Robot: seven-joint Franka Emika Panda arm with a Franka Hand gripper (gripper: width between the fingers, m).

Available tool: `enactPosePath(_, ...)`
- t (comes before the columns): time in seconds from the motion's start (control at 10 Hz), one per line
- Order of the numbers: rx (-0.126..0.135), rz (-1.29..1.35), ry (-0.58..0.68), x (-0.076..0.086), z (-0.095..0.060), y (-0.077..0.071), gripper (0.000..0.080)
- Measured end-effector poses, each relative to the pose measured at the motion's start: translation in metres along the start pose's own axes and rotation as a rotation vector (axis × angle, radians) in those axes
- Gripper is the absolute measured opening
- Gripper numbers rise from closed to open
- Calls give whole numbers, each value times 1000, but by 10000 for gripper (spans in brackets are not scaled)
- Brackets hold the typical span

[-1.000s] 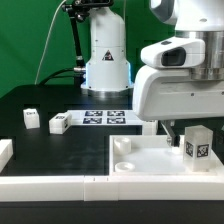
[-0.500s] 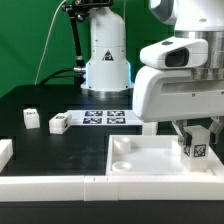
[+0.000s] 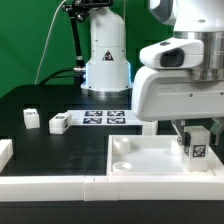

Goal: Assemble one leg

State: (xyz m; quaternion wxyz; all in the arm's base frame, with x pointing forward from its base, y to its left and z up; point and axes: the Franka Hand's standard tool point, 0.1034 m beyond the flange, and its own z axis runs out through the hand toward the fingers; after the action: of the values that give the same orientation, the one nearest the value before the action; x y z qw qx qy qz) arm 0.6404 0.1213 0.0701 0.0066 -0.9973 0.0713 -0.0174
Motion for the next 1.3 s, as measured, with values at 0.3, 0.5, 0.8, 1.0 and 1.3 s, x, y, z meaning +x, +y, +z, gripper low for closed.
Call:
enactPosePath(0.3,-5,384,36,2,0,8,295)
enactPosePath(0.5,-24,587,57,2,-1,18,311)
enactPosePath(0.8,-48,686,71,3,-1,28,316)
enactPosePath(1.0,-48,684,70,3,-1,28,535)
enactPosePath(1.3,-48,684,70,3,0,27,642)
